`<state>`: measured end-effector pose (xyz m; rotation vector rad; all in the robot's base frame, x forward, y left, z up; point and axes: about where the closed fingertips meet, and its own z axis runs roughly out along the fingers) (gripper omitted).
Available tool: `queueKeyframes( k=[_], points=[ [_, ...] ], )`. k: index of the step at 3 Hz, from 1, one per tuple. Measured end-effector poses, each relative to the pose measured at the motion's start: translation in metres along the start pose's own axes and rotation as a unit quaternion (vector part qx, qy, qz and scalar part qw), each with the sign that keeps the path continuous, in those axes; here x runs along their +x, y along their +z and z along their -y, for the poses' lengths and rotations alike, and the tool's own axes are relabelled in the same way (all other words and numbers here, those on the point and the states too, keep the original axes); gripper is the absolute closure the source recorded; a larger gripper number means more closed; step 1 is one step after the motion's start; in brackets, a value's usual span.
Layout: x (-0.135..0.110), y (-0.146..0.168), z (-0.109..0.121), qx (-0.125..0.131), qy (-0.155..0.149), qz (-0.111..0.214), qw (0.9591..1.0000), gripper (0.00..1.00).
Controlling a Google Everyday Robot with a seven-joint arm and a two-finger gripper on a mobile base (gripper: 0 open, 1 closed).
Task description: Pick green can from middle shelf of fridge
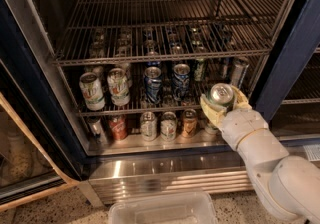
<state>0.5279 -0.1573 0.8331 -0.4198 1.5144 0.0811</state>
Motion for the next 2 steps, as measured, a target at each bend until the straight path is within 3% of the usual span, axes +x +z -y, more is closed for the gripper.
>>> queueKeyframes(
  k=[1, 2],
  points=[
    [-0.0197, -0.0557, -0.0164, 0.009, -0.004, -0.006, 0.9999, 1.0],
    [-0.0194, -0.062, -0.0096, 0.019, -0.005, -0.007, 0.9998, 1.0]
  ],
)
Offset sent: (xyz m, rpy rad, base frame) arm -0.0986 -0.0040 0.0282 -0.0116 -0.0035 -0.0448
